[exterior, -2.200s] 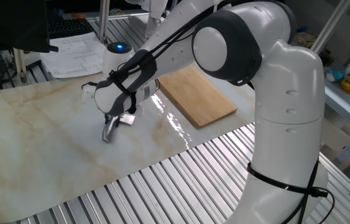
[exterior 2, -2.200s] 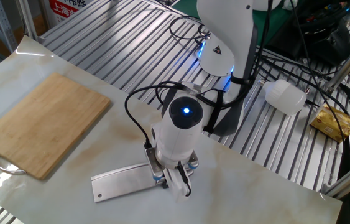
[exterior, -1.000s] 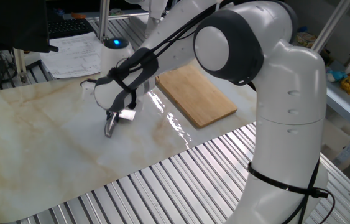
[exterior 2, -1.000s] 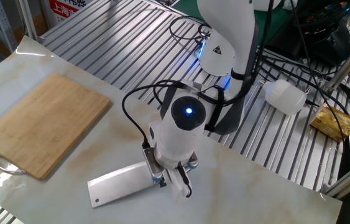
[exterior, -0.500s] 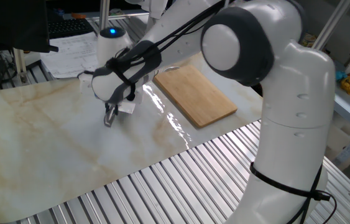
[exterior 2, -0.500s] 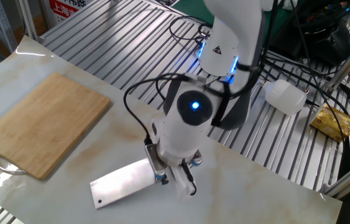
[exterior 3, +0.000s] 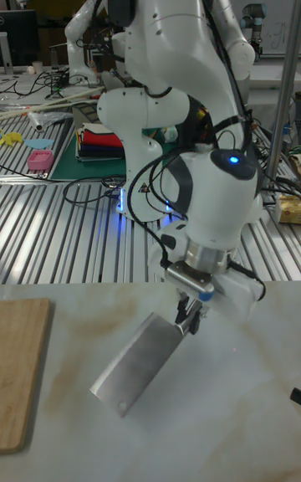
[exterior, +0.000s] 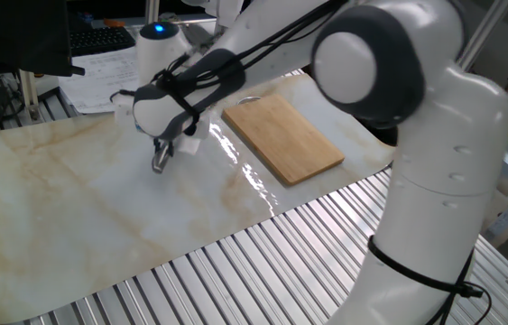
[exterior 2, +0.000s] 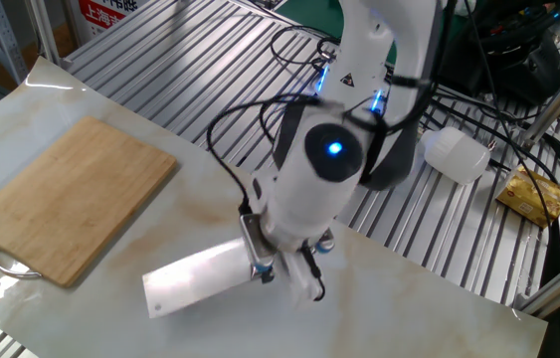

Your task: Put the knife on the cutting board

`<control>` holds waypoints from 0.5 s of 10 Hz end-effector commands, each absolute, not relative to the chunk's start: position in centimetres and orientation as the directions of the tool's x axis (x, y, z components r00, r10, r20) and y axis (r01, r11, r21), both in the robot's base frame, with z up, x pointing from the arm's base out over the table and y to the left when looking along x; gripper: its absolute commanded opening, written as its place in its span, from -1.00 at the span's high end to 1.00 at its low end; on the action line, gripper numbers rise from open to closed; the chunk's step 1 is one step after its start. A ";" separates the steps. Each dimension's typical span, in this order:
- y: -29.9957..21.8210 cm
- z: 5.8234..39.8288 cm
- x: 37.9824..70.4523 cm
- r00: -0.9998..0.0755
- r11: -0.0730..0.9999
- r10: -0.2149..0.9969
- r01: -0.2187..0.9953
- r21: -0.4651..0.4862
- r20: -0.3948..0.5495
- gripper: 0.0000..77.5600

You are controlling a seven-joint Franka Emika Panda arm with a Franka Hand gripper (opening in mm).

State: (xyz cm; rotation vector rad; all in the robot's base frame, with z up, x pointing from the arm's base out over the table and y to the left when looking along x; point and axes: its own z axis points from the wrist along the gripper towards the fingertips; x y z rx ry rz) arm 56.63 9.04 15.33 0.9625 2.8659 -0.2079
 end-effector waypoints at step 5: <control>5.8 17.5 55.6 -0.778 0.779 0.582 0.617 -0.111 -0.238 0.97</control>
